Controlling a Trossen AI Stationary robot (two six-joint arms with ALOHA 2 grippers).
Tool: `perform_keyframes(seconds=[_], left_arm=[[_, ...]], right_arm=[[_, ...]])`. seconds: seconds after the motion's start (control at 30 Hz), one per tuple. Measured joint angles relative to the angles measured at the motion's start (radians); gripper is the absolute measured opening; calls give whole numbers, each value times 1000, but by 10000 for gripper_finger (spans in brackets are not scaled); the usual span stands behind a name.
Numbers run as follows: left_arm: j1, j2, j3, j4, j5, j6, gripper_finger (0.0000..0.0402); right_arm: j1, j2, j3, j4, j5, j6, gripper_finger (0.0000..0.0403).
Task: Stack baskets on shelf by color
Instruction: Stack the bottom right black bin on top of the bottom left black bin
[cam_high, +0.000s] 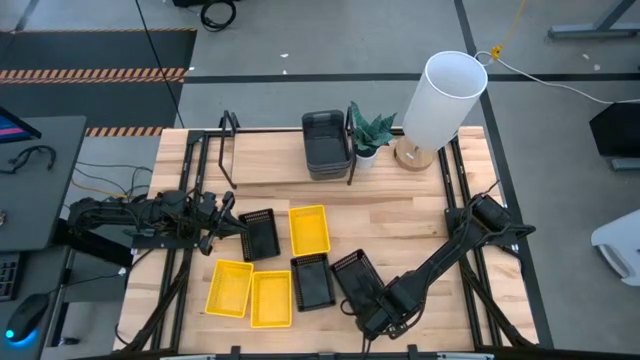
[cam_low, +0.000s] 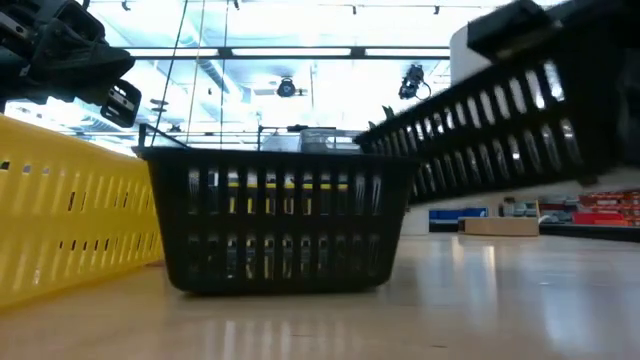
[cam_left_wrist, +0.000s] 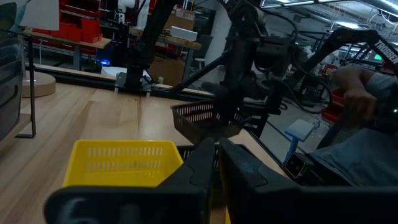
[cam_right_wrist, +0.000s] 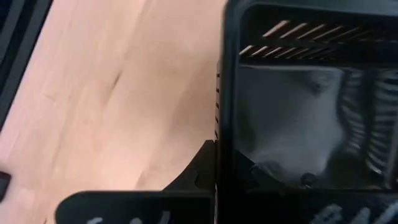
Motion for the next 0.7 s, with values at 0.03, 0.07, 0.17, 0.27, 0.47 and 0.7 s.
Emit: perform_keyframes(seconds=[0.03,0.07,0.17,0.27,0.47,0.7], left_arm=[[0,0,0,0,0,0,34],[0,0,0,0,0,0,35],[0,0,0,0,0,0,36],[0,0,0,0,0,0,32],[0,0,0,0,0,0,26],[0,0,0,0,0,0,29]], right_arm=[[0,0,14,-21,8,8,5],[0,0,27,-40,10,17,5],[-4,0,68,-93,11,42,5],[-5,0,106,-106,22,52,5],[-15,0,155,-86,53,75,4],[-42,0,156,20,56,77,4]])
